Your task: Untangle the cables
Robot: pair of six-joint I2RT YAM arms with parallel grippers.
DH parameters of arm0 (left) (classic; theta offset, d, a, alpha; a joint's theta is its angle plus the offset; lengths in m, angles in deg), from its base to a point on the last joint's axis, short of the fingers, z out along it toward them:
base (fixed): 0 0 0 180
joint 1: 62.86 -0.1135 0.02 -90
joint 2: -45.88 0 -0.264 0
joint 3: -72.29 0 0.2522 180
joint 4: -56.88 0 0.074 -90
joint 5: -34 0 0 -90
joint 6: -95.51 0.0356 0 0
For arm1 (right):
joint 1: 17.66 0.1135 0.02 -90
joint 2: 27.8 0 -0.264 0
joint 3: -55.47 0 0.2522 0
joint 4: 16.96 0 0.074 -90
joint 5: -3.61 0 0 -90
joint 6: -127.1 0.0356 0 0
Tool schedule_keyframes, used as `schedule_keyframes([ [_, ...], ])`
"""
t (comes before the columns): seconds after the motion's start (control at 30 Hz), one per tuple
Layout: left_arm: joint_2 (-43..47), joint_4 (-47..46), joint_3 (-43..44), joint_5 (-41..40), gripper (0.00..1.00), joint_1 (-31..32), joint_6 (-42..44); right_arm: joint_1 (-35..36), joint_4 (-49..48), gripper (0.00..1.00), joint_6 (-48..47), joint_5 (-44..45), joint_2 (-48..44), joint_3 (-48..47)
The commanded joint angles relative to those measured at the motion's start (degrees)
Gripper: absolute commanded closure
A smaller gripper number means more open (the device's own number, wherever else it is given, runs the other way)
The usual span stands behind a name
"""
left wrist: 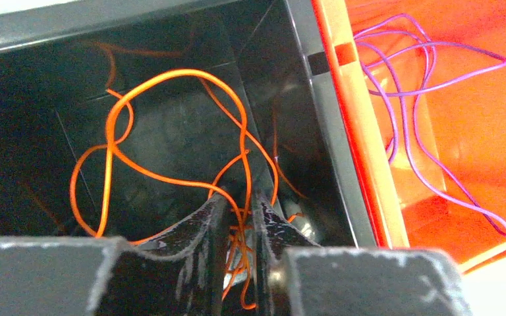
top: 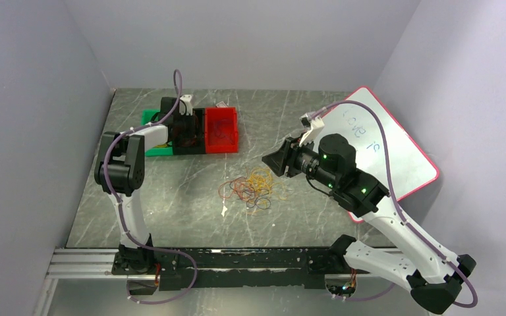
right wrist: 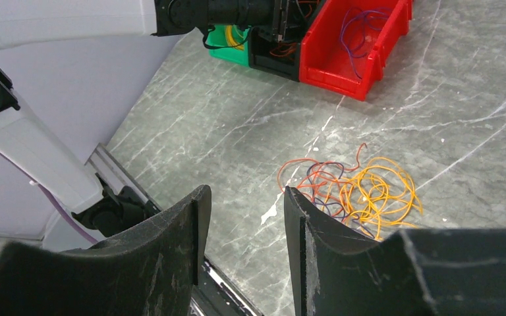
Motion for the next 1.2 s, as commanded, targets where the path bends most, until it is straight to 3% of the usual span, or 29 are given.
schedule_keyframes([
  [0.0, 2.07, 1.45, 2.27, -1.15, 0.73, 0.13, -0.15, -0.17, -0.59, 0.52, -0.41, -0.43, -0.13, 0.67],
  [0.37, 9.92, 2.41, 0.99, -3.72, 0.54, 0.13, -1.21, -0.18, -1.8, 0.52, -0.06, -1.58, 0.48, 0.64],
  [0.63, 15.29, 4.41, 1.53, -4.81, 0.5, 0.13, -1.92, -0.18, -2.34, 0.51, 0.69, 0.46, -0.34, 3.76],
  [0.7, 18.14, 4.36, 0.49, -4.94, 0.43, 0.13, -2.41, -0.18, -2.29, 0.51, 1.0, 2.51, -0.94, 4.79],
  [1.17, 45.35, 2.02, -13.56, -3.18, 0.48, -0.68, -6.01, -0.22, 2.51, 0.5, -3.42, 16.51, 3.23, 6.32],
])
